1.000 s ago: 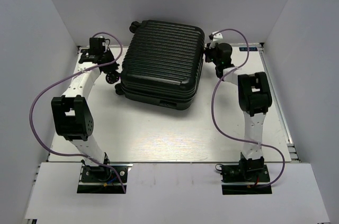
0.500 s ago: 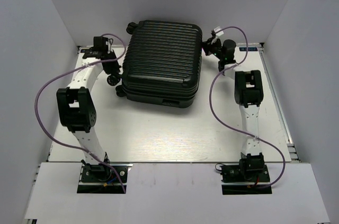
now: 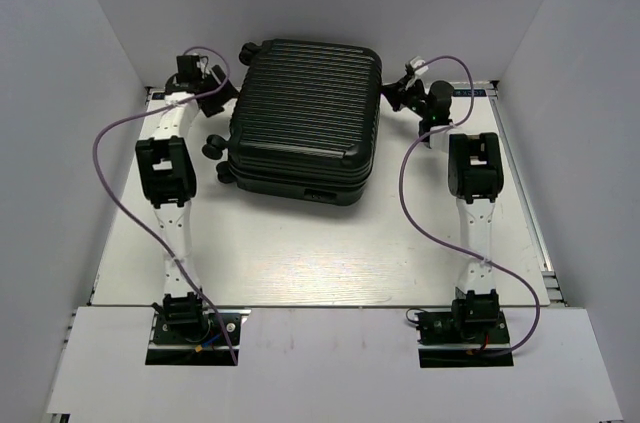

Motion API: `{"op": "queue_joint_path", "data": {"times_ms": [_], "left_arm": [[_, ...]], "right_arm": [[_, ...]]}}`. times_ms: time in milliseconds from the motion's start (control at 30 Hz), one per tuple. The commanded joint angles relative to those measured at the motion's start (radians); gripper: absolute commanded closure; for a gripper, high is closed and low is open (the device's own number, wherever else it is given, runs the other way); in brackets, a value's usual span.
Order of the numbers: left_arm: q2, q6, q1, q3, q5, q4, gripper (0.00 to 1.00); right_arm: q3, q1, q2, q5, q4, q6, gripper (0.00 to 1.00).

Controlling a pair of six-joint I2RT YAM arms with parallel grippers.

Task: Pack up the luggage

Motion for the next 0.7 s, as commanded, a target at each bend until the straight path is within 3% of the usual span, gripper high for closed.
{"op": "queue_joint_path", "data": {"times_ms": [0,133,267,300,467,500,533,567,600,667], "left_arm": [[0.119,-0.128,-0.043,0.036,0.278,0.220,0.18],[0.199,-0.090,-0.153,0.114,0.407,0.297,0.18],[0.184,-0.046,-0.201,0.041,0.562,0.405,0.20],[0.191,-0.051,-0.204,0.039,0.674,0.449,0.20],[0.188,-0.011,-0.259,0.032,0.933,0.500,0.23],[0.184,-0.035,-0.267,0.006,0.965,0.524,0.23],[0.181,-0.074,-0.269,-0.030,1.028,0.765,0.23],[0.182,-0.206,-0.275,-0.060,1.094,0.816,0.24],[0.188,-0.239,-0.276,-0.064,1.120,0.884,0.24],[0.191,-0.255,-0.284,-0.074,1.203,0.862,0.27]], "right_arm": [[-0.039,0.079,-0.100,-0.259,0.066,0.058,1.00],[-0.126,0.095,-0.151,-0.282,0.032,-0.003,1.00],[-0.261,0.114,-0.256,-0.308,0.055,-0.033,1.00],[-0.312,0.124,-0.288,-0.311,0.053,-0.063,1.00],[-0.531,0.152,-0.423,-0.331,0.037,-0.123,1.00],[-0.550,0.161,-0.437,-0.330,0.029,-0.129,1.00],[-0.594,0.175,-0.478,-0.345,-0.017,-0.149,1.00],[-0.610,0.181,-0.486,-0.356,-0.029,-0.163,1.00],[-0.622,0.195,-0.499,-0.371,-0.039,-0.151,1.00],[-0.715,0.236,-0.558,-0.419,-0.005,-0.122,1.00]]}}
